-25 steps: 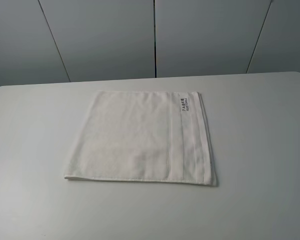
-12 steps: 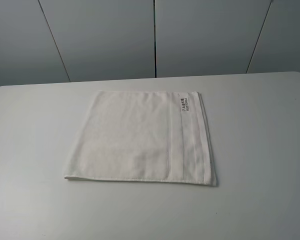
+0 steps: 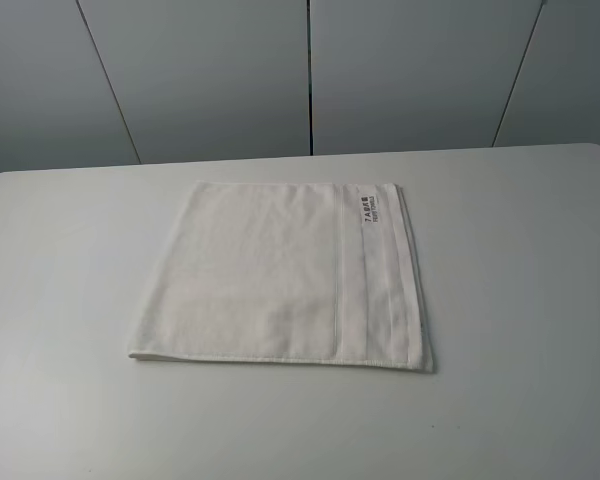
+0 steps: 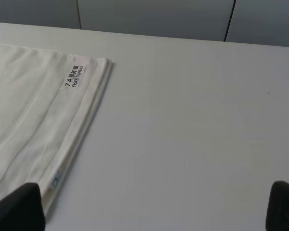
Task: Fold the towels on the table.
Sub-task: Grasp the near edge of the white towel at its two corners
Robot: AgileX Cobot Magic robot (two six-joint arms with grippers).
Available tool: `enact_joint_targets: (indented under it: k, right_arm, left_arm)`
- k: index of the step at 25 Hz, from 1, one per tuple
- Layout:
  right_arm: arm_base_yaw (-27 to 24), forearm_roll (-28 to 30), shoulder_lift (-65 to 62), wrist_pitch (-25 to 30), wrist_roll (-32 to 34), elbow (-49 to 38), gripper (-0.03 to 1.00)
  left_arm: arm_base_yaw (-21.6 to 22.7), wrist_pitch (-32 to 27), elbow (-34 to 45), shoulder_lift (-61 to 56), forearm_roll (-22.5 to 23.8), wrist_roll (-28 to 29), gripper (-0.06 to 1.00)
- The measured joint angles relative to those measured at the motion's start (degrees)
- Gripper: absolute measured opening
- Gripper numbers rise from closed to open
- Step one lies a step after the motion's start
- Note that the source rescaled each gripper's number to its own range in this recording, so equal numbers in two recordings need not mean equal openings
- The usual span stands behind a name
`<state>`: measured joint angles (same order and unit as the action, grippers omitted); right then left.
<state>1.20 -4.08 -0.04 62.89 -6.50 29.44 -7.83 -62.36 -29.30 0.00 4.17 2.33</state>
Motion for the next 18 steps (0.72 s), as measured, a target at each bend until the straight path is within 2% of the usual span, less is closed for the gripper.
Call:
enact_joint_targets:
  k: [10, 15, 18]
  right_arm:
    - [0.00, -1.22, 0.00, 0.00, 1.10, 0.00, 1.00]
    - [0.00, -1.22, 0.79, -0.63, 1.97, 1.24, 1.00]
    - [0.00, -4.43, 6.13, -1.35, -0.94, 4.09, 1.00]
  left_arm:
    - [0.00, 0.00, 0.00, 0.00, 0.00, -0.11, 1.00]
    - [0.00, 0.42, -4.17, 1.47, 2.03, -0.11, 1.00]
    - [0.00, 0.42, -7.42, 6.96, 2.12, -1.24, 1.00]
